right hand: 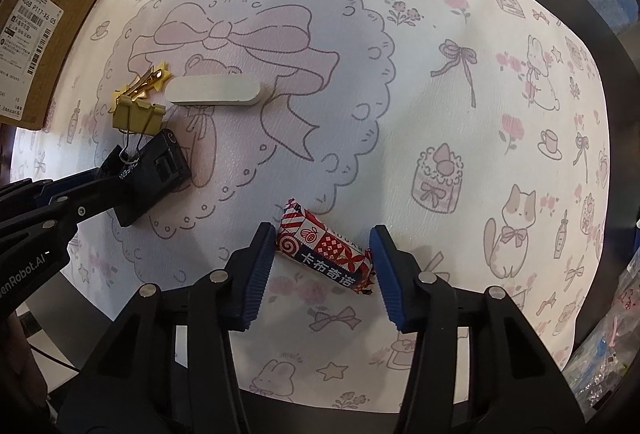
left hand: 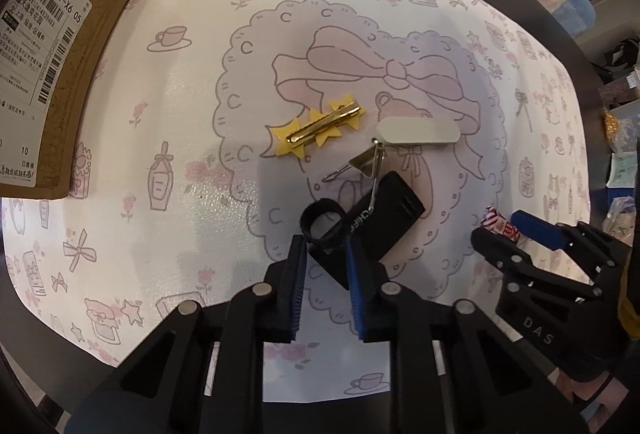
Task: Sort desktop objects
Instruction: 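Close right gripper on the candy bar while left gripper grasps the black hair tie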
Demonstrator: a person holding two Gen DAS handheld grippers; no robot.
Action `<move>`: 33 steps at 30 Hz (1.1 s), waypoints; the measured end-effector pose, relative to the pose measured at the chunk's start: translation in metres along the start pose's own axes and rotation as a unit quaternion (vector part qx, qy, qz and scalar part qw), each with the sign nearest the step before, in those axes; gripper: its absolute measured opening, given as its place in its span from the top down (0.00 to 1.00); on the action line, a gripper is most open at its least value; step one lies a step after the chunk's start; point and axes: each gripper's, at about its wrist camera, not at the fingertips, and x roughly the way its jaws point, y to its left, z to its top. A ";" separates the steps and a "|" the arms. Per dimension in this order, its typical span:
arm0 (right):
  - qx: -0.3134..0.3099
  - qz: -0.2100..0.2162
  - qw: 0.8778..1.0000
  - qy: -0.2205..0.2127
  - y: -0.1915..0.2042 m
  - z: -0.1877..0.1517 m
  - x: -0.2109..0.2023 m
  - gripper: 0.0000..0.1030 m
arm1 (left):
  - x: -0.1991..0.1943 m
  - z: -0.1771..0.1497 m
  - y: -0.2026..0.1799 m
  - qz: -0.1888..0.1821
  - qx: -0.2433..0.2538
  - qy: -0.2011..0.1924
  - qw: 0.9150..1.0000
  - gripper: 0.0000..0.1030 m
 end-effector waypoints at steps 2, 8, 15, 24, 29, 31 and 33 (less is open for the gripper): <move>-0.003 -0.002 1.000 0.001 0.001 -0.001 -0.001 0.51 | 0.000 0.000 0.000 0.001 0.002 0.001 1.000 0.80; -0.005 -0.004 1.000 0.001 0.002 -0.006 -0.004 0.51 | 0.001 0.007 -0.006 0.000 0.009 0.003 1.000 0.80; -0.005 -0.004 1.000 0.001 0.003 -0.010 -0.006 0.51 | 0.001 0.008 0.000 -0.002 0.005 0.006 1.000 0.67; -0.002 -0.005 1.000 0.003 0.003 -0.013 -0.010 0.51 | 0.003 0.015 0.002 -0.010 -0.006 0.001 1.000 0.47; 0.000 -0.005 1.000 0.003 0.004 -0.014 -0.012 0.51 | 0.012 0.024 -0.003 -0.007 -0.002 0.001 1.000 0.47; 0.000 -0.005 1.000 0.003 0.004 -0.014 -0.013 0.51 | 0.011 0.026 -0.006 -0.004 0.004 0.000 1.000 0.47; 0.000 -0.005 1.000 0.004 0.004 -0.014 -0.014 0.51 | 0.011 0.027 -0.006 -0.006 0.007 0.003 1.000 0.55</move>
